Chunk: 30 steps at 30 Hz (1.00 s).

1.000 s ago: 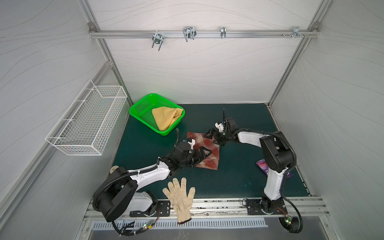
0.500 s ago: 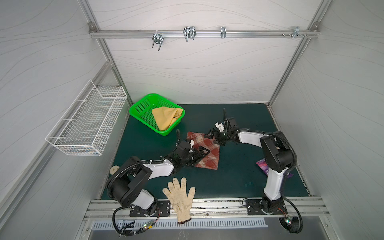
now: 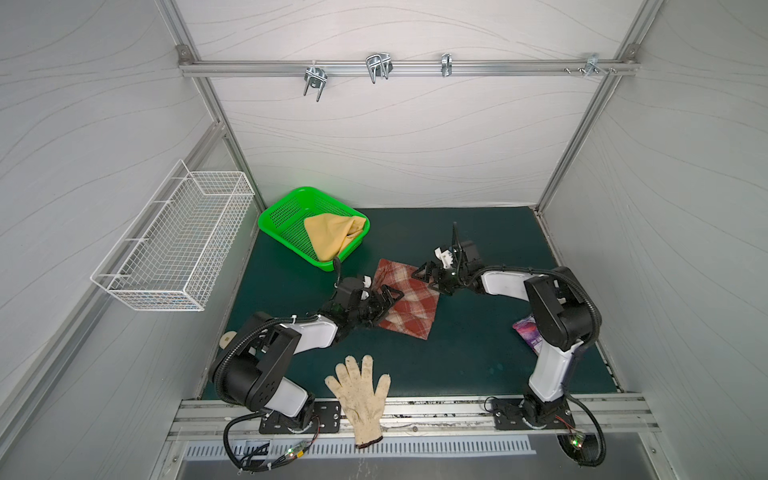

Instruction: Fold and stack the skirts

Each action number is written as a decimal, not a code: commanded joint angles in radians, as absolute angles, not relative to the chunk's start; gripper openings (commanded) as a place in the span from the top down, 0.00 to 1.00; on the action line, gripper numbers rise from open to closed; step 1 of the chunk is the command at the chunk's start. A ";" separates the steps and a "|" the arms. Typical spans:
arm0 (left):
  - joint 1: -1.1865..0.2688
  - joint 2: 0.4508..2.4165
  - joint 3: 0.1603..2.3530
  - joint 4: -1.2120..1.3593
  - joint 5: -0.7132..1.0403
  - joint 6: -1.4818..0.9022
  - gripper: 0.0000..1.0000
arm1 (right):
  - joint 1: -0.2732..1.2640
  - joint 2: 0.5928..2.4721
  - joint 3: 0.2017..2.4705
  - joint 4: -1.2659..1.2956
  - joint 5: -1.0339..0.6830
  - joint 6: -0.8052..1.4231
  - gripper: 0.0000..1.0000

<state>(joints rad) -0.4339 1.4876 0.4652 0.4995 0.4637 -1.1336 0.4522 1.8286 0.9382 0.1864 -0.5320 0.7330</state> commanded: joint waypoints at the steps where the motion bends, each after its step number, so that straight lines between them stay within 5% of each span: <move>1: -0.375 1.482 0.488 0.381 0.455 -1.079 0.02 | 0.450 1.795 0.824 0.212 -0.461 0.816 0.01; 19: -0.244 1.667 0.887 0.027 0.497 -0.887 0.03 | 0.785 1.493 0.575 0.404 -0.180 1.049 0.01; 30: -0.237 1.384 0.886 -0.068 0.538 -0.916 0.03 | 0.770 1.346 0.916 0.002 -0.194 0.743 0.01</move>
